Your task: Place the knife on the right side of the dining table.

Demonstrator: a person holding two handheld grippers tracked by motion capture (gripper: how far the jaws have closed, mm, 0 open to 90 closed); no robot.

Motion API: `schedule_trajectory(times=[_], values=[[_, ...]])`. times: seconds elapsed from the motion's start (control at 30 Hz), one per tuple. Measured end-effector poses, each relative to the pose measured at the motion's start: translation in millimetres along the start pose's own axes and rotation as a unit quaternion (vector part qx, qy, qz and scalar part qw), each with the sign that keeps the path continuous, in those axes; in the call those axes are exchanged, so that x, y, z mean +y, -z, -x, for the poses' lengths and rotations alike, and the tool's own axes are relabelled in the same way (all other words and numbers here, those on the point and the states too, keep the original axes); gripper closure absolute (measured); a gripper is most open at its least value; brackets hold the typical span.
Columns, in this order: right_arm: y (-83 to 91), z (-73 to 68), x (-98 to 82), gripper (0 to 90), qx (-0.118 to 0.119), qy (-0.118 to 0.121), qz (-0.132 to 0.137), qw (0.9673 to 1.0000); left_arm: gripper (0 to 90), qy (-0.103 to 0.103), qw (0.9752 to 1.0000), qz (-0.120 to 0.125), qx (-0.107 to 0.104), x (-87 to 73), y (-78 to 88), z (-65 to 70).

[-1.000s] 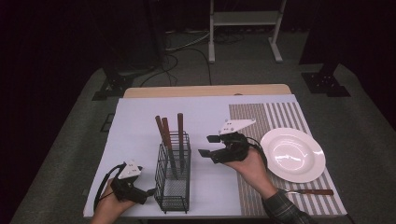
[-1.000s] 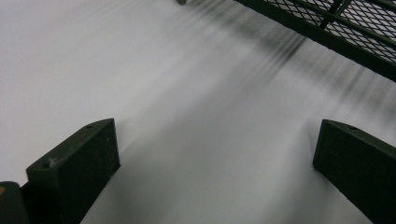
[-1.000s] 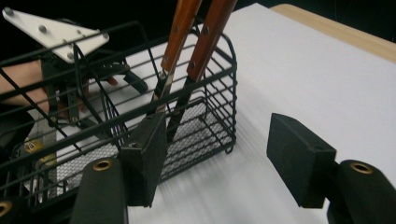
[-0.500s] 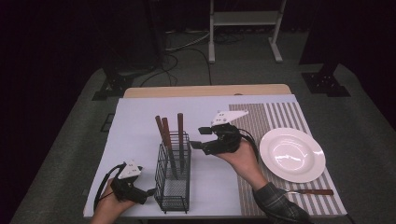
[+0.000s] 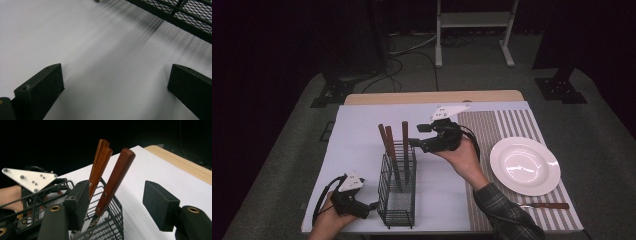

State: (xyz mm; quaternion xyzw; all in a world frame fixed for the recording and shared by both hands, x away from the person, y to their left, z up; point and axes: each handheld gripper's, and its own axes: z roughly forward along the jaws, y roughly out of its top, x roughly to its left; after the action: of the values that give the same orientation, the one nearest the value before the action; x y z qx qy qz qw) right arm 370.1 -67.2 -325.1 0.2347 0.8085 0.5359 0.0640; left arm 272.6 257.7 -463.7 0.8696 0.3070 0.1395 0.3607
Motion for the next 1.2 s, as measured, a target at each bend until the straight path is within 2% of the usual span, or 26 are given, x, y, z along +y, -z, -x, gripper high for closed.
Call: schedule_trajectory(times=[0.47, 0.57, 0.67, 0.77, 0.97, 1.2], values=[[-20.1, 14.0, 13.9, 40.0, 0.013, -0.013, 0.017, 0.9997, 0.0, -0.001, 1.0, -0.002, 0.0, 0.1, 0.3, -0.2], [-24.7, 17.4, 15.2, 43.9, 0.019, -0.019, 0.019, 0.9994, 0.0, -0.001, 1.0, -0.002, 0.0, 0.1, 0.3, -0.2], [-26.5, 18.0, 15.9, 47.4, 0.022, -0.018, 0.021, 0.9994, 0.0, -0.001, 1.0, -0.002, -0.001, 0.1, 0.3, -0.1], [-31.1, 18.7, 17.1, 54.9, 0.03, -0.02, 0.02, 0.9991, 0.0, -0.001, 1.0, -0.002, 0.0, 0.1, 0.3, -0.2], [-35.6, 18.7, 17.8, 57.9, 0.041, -0.024, 0.019, 0.9987, 0.0, -0.001, 1.0, -0.002, 0.0, 0.1, 0.3, -0.1], [-32.3, 14.5, 17.0, 60.4, 0.045, -0.02, 0.02, 0.9986, 0.0, -0.001, 1.0, -0.002, 0.0, 0.1, 0.3, -0.1]])
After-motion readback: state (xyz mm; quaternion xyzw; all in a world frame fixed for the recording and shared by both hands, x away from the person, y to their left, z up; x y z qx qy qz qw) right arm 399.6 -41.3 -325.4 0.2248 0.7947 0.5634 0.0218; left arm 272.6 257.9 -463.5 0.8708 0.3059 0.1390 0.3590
